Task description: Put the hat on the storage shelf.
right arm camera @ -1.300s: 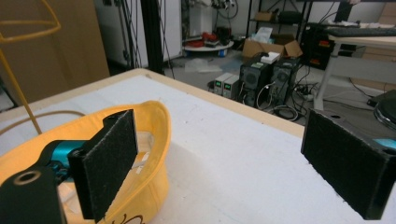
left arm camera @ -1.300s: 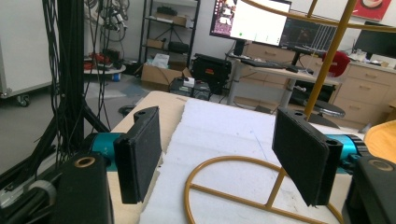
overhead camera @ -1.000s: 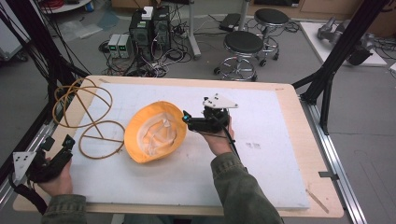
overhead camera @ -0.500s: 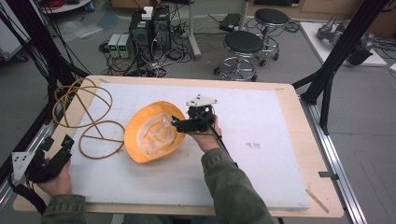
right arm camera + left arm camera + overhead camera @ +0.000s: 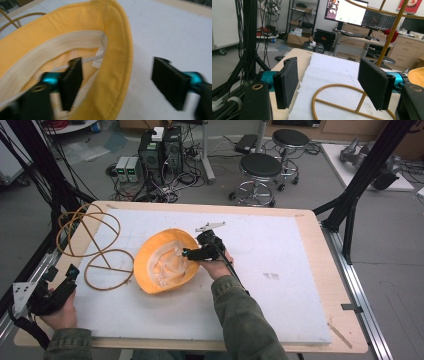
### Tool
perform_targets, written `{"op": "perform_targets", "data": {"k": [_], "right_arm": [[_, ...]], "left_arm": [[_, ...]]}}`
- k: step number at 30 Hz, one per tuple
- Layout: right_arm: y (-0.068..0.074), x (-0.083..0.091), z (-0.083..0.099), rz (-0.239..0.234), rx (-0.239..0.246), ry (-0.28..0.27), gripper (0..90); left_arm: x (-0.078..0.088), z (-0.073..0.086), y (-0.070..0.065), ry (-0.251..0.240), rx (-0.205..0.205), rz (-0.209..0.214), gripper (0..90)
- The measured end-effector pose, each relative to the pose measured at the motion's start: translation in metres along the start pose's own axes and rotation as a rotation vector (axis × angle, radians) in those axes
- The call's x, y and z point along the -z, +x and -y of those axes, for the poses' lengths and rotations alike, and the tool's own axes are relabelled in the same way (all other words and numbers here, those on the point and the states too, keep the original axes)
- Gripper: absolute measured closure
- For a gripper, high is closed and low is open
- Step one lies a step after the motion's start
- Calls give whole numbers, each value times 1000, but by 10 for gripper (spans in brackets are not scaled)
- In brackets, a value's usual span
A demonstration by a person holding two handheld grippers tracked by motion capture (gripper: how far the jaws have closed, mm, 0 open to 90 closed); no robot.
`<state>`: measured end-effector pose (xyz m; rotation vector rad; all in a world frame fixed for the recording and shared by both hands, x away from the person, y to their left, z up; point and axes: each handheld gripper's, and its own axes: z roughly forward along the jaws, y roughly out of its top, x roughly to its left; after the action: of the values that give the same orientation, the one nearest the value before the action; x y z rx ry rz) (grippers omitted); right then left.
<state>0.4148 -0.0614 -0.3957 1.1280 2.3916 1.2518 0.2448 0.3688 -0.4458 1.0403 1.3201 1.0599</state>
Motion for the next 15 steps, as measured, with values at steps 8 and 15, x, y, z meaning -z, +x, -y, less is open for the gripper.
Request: {"op": "perform_targets", "data": {"k": [8, 15], "right_arm": [[1, 7, -1, -21, -72, -42, 863], [11, 9, -3, -10, -19, -90, 862]], "left_arm": [[0, 0, 0, -2, -1, 2, 329], [0, 0, -1, -1, -4, 3, 329]]}}
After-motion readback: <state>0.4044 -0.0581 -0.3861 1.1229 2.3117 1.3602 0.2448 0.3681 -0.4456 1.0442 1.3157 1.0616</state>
